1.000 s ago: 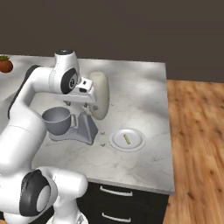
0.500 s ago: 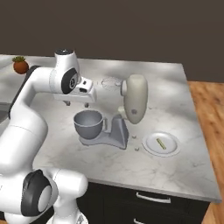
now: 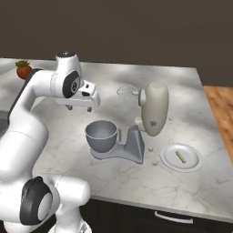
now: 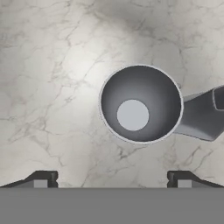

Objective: Add butter and sugar cubes to the stand mixer bowl and then turn on the stand mixer to begin making frosting.

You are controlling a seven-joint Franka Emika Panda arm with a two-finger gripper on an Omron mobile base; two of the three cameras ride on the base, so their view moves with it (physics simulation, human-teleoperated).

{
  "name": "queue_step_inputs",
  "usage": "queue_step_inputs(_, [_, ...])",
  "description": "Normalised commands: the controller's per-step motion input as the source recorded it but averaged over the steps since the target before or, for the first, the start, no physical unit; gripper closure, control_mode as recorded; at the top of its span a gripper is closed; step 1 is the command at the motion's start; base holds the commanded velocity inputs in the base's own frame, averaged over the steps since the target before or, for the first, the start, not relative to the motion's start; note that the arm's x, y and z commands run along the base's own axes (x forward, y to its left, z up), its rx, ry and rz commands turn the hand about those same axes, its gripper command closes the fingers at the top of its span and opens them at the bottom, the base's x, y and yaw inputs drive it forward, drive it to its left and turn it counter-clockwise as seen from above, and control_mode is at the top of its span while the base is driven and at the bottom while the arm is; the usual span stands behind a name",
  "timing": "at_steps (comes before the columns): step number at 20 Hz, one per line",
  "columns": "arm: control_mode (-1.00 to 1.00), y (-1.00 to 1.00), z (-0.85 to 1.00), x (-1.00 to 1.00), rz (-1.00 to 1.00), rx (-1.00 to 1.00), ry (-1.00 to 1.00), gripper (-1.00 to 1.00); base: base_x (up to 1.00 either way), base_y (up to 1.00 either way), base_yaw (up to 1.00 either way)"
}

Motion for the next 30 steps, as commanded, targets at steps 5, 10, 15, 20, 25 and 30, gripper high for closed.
queue_step_inputs(5, [1.00,0.00,0.00,0.00,0.00,0.00,0.00,-1.00,0.67,0.21,0.00])
queue_step_inputs(10, [1.00,0.00,0.00,0.00,0.00,0.00,0.00,-1.00,0.47,0.05,0.00])
queue_step_inputs(15, [1.00,0.00,0.00,0.00,0.00,0.00,0.00,-1.00,0.06,0.00,0.00])
queue_step_inputs(20, [-1.00,0.13,-0.51,-0.29,0.00,0.00,0.00,-1.00,0.00,0.00,0.00])
queue_step_inputs(25, [-1.00,0.03,-0.55,-0.73,0.00,0.00,-0.05,-1.00,0.00,0.00,0.00])
queue_step_inputs(30, [-1.00,-0.73,-0.08,-0.97,-0.01,0.06,-0.19,-1.00,0.00,0.00,0.00])
